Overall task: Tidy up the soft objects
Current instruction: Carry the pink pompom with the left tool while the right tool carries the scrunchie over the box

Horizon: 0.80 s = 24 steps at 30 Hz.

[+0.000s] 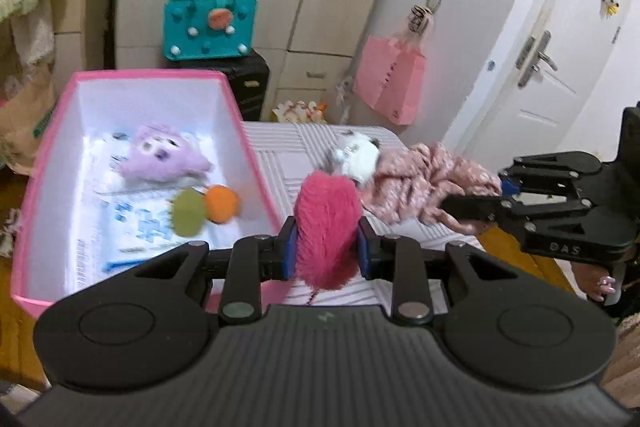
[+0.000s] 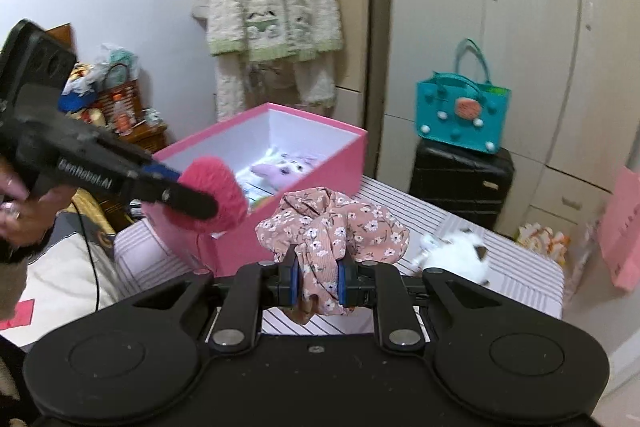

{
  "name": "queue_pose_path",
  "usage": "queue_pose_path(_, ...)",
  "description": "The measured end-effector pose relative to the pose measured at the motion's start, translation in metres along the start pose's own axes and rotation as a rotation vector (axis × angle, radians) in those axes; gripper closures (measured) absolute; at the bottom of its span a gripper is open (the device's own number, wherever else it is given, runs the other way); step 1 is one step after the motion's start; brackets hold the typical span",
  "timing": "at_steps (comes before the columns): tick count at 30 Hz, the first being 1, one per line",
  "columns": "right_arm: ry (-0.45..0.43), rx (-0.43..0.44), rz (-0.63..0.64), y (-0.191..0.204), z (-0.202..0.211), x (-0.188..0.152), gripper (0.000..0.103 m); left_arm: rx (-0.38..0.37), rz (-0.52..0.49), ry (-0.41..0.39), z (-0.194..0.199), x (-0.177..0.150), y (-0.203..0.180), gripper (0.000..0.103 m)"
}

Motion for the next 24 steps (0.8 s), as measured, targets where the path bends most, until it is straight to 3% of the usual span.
queue_pose_path(8, 0.005, 0.078, 0.045, 0.017, -0.024, 0.025, 0.082, 0.143, 0.034, 0.038, 0.013, -0.003, 0.056, 0.075)
queue_pose_path(14, -0.023, 0.098, 0.085, 0.027, -0.051, 0.045, 0.082, 0.247, 0.014, 0.083, 0.000, 0.000, 0.091, 0.075)
queue_pose_path(24, 0.024, 0.142, 0.110, 0.042, -0.105, 0.070, 0.082, 0.272, -0.045, 0.195, -0.059, 0.009, 0.132, 0.075)
Point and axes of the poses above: each gripper's, at about its wrist camera, not at the fingertips, and z roughly against the way its jaws point, y to its left, x to its top, the point moved 4 cm from there along -z, roughly the way its jaws point, and after that the axes turned 11 degrees about -z, right-handed, at the moved point
